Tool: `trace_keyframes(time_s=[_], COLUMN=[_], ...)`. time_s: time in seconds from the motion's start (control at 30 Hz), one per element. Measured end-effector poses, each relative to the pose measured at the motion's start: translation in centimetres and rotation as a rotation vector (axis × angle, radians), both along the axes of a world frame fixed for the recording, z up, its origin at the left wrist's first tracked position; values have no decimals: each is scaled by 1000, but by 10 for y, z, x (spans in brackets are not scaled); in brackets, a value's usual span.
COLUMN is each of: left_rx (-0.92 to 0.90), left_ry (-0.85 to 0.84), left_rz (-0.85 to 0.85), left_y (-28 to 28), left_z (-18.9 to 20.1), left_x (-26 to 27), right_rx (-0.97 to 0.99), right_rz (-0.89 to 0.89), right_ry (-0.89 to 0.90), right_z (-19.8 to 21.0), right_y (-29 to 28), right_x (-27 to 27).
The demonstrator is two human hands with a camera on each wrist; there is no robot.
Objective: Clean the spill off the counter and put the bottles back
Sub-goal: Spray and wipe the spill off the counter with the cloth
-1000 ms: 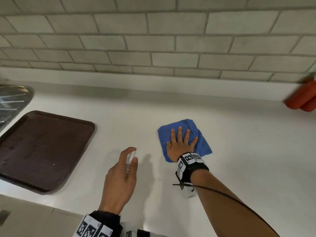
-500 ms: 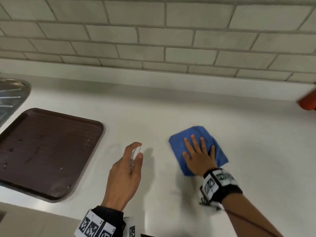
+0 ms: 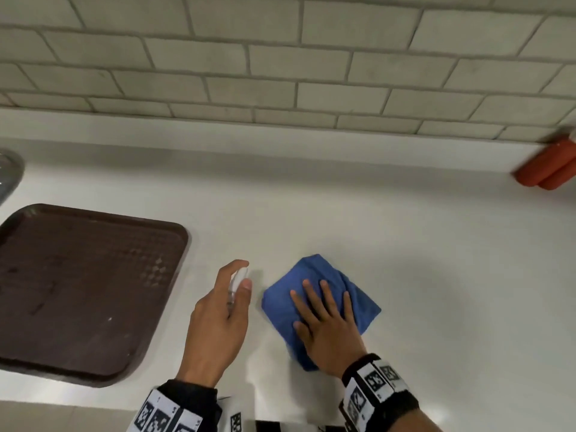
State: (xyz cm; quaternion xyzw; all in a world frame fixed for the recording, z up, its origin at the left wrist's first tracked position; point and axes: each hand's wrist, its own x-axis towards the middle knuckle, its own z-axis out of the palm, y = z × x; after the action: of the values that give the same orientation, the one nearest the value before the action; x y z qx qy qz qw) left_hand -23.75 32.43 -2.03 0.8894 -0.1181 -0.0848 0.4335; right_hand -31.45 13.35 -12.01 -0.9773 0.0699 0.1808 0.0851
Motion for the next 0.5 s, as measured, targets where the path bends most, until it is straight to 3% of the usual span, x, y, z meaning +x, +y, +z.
trace_keyframes(time_s=[0.13,0.27,0.4,0.5], left_rx=[12,24,23,16], left_ry=[24,27,35,25], left_rz=[-56,-90,-80,-64], left_y=[0,2,3,5], left_z=[-6,-8,-7,-4], left_x=[-4,-10,-13,-14], right_rx=[-4,-35,-7,17], right_rz=[-189,-367,-481,-316], right_ry=[85,146,111,84], right_z=[7,12,10,10], right_y=[-67,-119,-99,-48], right_x=[-45,-33,29,51])
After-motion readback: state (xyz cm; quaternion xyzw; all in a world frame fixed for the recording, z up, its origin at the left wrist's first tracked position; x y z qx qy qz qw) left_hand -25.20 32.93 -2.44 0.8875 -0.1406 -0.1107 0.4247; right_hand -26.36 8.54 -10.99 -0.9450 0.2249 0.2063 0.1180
